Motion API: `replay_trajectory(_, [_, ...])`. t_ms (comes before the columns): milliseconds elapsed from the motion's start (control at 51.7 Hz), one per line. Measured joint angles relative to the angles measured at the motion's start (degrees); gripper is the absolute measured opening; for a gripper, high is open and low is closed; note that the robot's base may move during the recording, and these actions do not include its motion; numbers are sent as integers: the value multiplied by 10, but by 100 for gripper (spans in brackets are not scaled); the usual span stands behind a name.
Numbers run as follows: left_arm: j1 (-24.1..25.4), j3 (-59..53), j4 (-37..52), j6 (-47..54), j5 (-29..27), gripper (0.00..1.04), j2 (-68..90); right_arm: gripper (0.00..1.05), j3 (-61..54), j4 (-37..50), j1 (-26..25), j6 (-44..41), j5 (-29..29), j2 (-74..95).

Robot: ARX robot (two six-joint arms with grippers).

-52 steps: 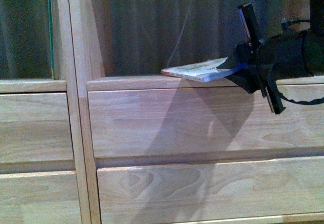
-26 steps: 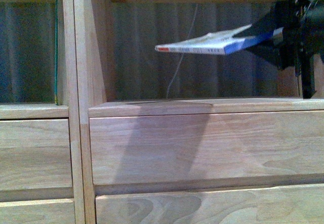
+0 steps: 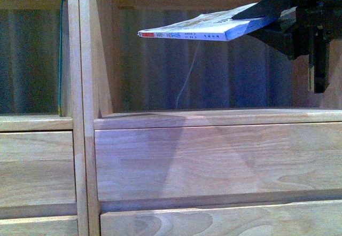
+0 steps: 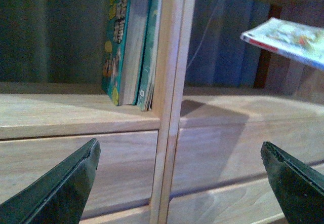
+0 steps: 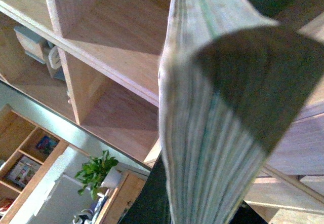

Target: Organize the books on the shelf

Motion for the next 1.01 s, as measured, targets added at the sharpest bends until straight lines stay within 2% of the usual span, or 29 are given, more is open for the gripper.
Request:
replay_trajectory(116, [-33, 97, 18, -120, 3, 98, 97, 7, 1, 19, 4, -8, -13, 2])
replay_trajectory(213, [-78, 165, 52, -228, 21, 98, 160, 7, 9, 43, 15, -17, -33, 12])
replay_trajectory(348, [-143, 222, 90, -333, 15, 98, 209, 7, 32, 73, 34, -28, -48, 37])
replay_trajectory(658, [-236, 315, 136, -417, -54, 98, 287, 7, 61, 78, 100, -34, -36, 70])
replay_trajectory(1006, [-278, 332, 144, -417, -86, 98, 302, 7, 64, 95, 164, -29, -28, 73])
